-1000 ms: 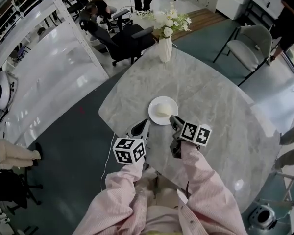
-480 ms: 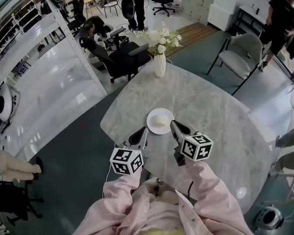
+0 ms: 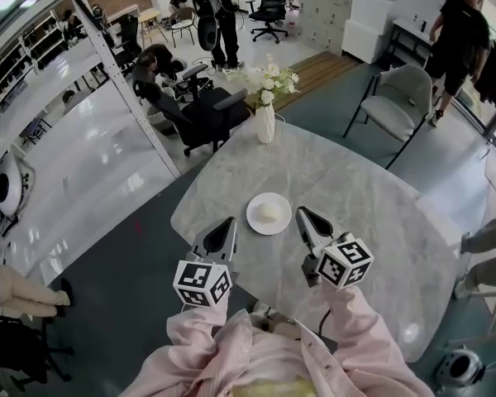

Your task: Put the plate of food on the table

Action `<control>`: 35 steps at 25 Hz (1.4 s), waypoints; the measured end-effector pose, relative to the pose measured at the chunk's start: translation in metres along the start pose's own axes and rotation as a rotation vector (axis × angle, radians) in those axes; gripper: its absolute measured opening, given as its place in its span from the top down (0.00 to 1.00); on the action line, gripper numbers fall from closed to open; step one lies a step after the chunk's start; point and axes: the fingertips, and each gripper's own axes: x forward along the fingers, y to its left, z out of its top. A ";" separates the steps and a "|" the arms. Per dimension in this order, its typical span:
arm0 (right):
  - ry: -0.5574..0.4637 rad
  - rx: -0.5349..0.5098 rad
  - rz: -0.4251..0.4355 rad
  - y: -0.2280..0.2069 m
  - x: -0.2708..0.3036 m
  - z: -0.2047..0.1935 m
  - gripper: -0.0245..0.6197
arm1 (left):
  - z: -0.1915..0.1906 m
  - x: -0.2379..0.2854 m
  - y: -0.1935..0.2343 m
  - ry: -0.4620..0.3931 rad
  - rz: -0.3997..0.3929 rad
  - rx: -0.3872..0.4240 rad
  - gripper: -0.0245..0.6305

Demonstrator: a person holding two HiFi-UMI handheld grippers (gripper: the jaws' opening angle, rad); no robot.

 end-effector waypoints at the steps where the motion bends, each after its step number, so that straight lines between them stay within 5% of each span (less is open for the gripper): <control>1: -0.016 -0.010 0.003 0.001 -0.002 0.006 0.95 | 0.004 -0.002 0.000 -0.011 0.001 0.003 0.96; 18: -0.177 -0.070 -0.021 0.008 -0.027 0.060 0.95 | 0.063 -0.028 0.004 -0.158 0.056 0.122 0.96; 35: -0.171 -0.076 -0.031 0.003 -0.034 0.057 0.96 | 0.061 -0.040 0.015 -0.148 0.108 0.139 0.96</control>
